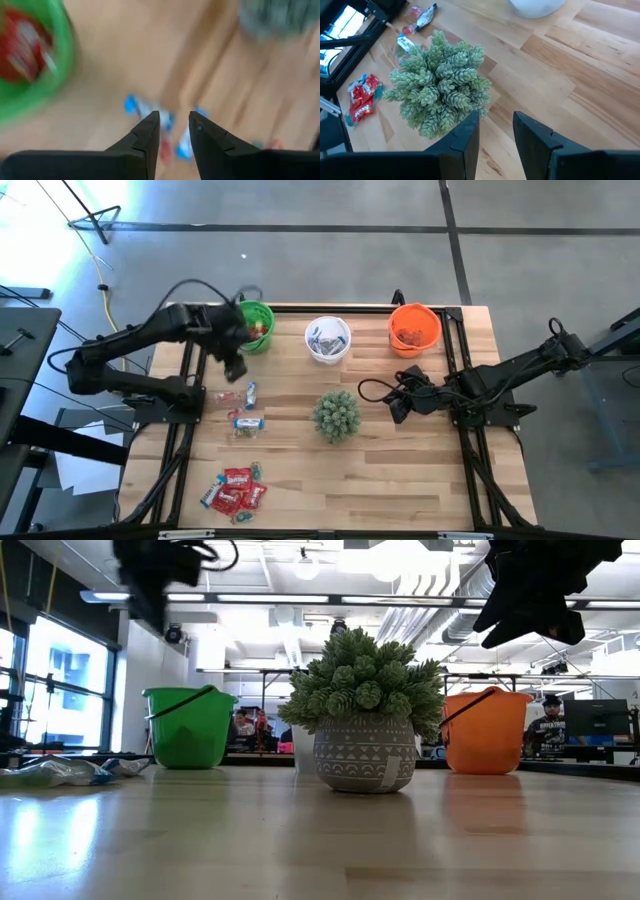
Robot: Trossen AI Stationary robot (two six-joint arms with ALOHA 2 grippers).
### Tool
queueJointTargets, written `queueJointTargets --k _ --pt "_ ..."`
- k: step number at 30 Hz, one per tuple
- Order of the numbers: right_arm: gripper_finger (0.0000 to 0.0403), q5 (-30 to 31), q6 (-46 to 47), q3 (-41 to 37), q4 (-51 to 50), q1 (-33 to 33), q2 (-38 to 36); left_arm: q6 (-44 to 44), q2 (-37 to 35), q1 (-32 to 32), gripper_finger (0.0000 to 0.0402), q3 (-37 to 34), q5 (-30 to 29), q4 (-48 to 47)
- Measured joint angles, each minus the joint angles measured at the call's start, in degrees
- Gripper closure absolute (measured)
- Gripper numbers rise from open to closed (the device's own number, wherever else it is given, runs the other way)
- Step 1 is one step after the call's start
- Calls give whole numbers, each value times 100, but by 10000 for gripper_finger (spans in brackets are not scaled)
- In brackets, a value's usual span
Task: Sort candy
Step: Put the white chocolate bars into the white bucket
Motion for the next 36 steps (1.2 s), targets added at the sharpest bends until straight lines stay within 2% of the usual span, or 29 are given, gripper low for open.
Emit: queueJointTargets --k 4,8,15,20,24,27,32,36 --pt "289 0 -75 0 0 1 0 -414 -19 -684 314 -276 -39 -735" --pt "289 -1 -92 0 0 0 0 -968 -91 -1400 314 -703 -26 -868" --pt "289 -162 -125 0 -94 7 0 -2128 -150 -2683 314 -1483 -10 13" --pt "289 -183 -125 0 -278 7 0 -2376 -152 -3399 314 -1873 -240 856" --pt "289 -279 -125 0 -398 7 0 -2329 -155 -3789 314 -2146 -1042 1288" --pt "289 -342 -125 0 -474 7 0 -2179 -155 -3957 314 -2409 -1385 1551" --pt "289 -398 -125 0 -496 7 0 -2486 -152 -4118 314 -2951 -1221 2265" --pt "289 -396 -125 0 -496 7 0 -2825 -152 -4243 314 -3125 -1114 2676"
